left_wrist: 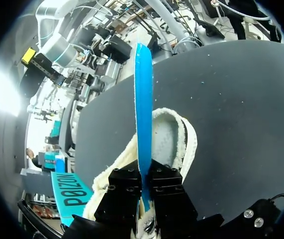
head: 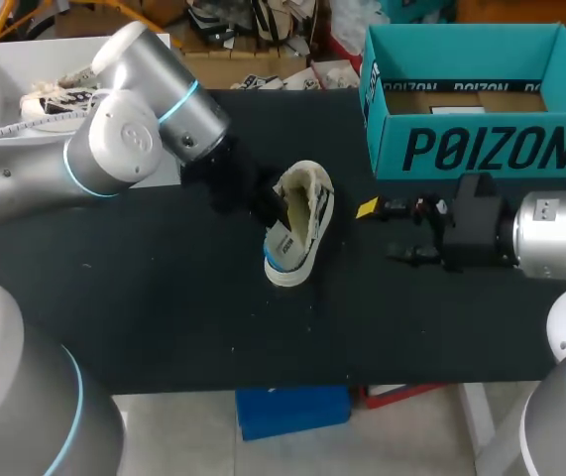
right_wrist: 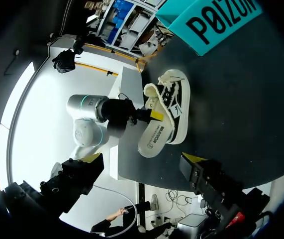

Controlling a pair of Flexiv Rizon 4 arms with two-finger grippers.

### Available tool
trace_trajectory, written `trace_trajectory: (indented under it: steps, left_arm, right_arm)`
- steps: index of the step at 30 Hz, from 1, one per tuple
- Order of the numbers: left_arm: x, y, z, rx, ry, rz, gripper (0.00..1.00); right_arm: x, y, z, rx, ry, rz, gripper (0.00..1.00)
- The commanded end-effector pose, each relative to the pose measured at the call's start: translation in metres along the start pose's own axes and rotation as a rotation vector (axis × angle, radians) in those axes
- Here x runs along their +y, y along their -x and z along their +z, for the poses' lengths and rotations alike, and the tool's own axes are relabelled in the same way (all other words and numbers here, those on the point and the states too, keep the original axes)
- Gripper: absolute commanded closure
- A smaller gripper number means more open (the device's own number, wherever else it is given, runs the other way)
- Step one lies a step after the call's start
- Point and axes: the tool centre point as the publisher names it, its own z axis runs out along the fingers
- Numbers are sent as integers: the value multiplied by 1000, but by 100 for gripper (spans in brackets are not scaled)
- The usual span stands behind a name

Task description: Take the shoe out of the shoebox, open the shoe tongue, remove and reinsert the insole, then place the shoe into the shoebox

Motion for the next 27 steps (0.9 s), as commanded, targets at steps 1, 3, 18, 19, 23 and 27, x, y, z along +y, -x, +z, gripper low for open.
trace_trajectory:
  steps: [1,3,18,19,23,27]
  left_arm:
    - [4,1,3,3,6,-2,100]
    - [4,0,3,3,7,-6,100]
    - [-20,8,-14,-12,12,41,0]
    - [-21,8,-16,-14,12,45,0]
    - [-31,9,-23,-21,13,59,0]
    - [-39,6,-24,-18,3,66,10]
  right_arm:
    - [0,-1,0,-1,-2,1,0]
    - [0,-1,0,-1,-2,1,0]
    - [0,-1,0,-1,-2,1,0]
    - [0,-1,0,-1,-2,1,0]
    - [0,-1,0,-1,-2,1,0]
    - [0,-1,0,-1,-2,1,0]
